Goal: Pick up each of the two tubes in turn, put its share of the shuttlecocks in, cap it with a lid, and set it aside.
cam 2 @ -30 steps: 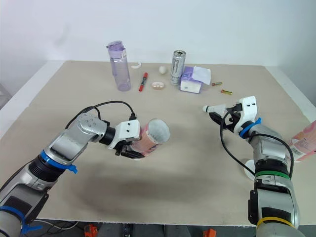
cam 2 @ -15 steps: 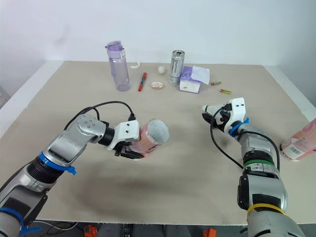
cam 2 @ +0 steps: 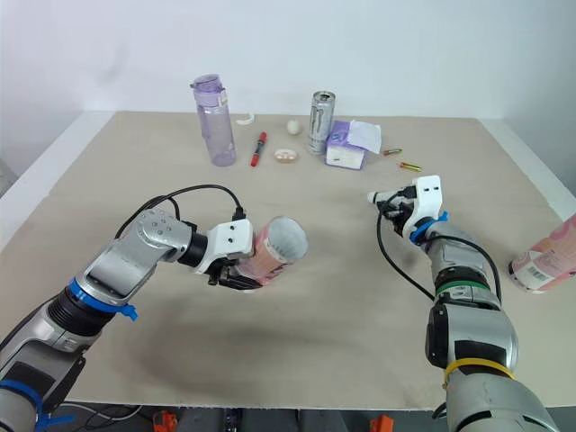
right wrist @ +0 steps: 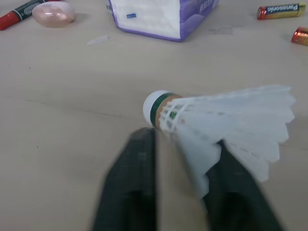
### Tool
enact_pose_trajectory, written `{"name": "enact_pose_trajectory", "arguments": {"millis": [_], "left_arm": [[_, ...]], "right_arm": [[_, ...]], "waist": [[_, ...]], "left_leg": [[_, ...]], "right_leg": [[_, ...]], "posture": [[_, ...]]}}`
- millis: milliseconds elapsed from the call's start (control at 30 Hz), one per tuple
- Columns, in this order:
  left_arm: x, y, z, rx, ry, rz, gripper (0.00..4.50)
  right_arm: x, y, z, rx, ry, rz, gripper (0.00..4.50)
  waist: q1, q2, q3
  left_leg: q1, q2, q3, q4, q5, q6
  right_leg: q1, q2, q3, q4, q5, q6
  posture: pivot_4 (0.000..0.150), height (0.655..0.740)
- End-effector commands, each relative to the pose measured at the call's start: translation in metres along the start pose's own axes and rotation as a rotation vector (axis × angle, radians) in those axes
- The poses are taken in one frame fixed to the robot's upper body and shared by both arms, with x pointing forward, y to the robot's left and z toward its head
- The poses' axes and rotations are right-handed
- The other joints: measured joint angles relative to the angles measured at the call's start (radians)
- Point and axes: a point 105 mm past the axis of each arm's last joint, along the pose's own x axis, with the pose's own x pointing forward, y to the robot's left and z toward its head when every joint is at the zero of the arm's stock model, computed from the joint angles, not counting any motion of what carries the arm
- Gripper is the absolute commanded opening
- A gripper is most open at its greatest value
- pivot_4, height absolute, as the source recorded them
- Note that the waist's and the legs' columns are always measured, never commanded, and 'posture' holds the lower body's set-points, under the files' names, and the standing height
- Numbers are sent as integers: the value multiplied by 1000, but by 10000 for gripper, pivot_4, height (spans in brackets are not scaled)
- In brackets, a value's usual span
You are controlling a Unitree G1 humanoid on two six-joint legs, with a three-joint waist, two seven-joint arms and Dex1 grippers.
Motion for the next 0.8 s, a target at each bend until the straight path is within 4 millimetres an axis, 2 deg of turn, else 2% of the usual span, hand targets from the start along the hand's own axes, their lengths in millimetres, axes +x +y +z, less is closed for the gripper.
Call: {"name": "enact_pose_trajectory", "arguments": {"millis": [33,200,367,467,567,667,800], "left_arm": [[4,-2,-18,-48,62,2,27473],[5,-2,-17,-44,60,-2,27473],[5,-2,-16,-40,60,-3,27473],[5,-2,-16,-39,61,-6,27473],[4,-2,-17,-37,63,-12,27473],[5,-2,-17,-35,62,-18,27473],[6,-1,-15,-30,58,-23,27473]], "right_arm": [[-1,-5,23,-22,-73,-13,938],[-6,-4,33,-100,-109,23,938],[-31,14,75,-433,-219,173,938],[-65,53,102,-709,-270,365,938],[-96,96,114,-904,-283,553,938],[-120,135,113,-1047,-267,731,938],[-133,163,107,-1174,-258,843,938]], "waist": [[0,0,0],[0,0,0],[1,1,0],[3,2,0],[4,6,0],[3,6,0],[3,4,0]], "left_leg": [[0,0,0,0,0,0],[0,0,0,0,0,0],[0,0,0,0,0,0],[-1,-1,0,-1,0,0],[-1,-1,-1,-1,0,0],[1,0,0,-1,0,0],[1,1,-1,0,0,0]], "right_leg": [[0,0,0,0,0,0],[0,0,0,0,0,0],[0,0,1,0,-1,1],[0,0,0,0,-2,3],[-1,0,1,0,-2,3],[0,1,0,1,-1,1],[0,0,-1,1,0,-1]], "posture": [[1500,7400],[1500,7400],[1500,7400],[1500,7400],[1500,7400],[1500,7400],[1500,7400]]}}
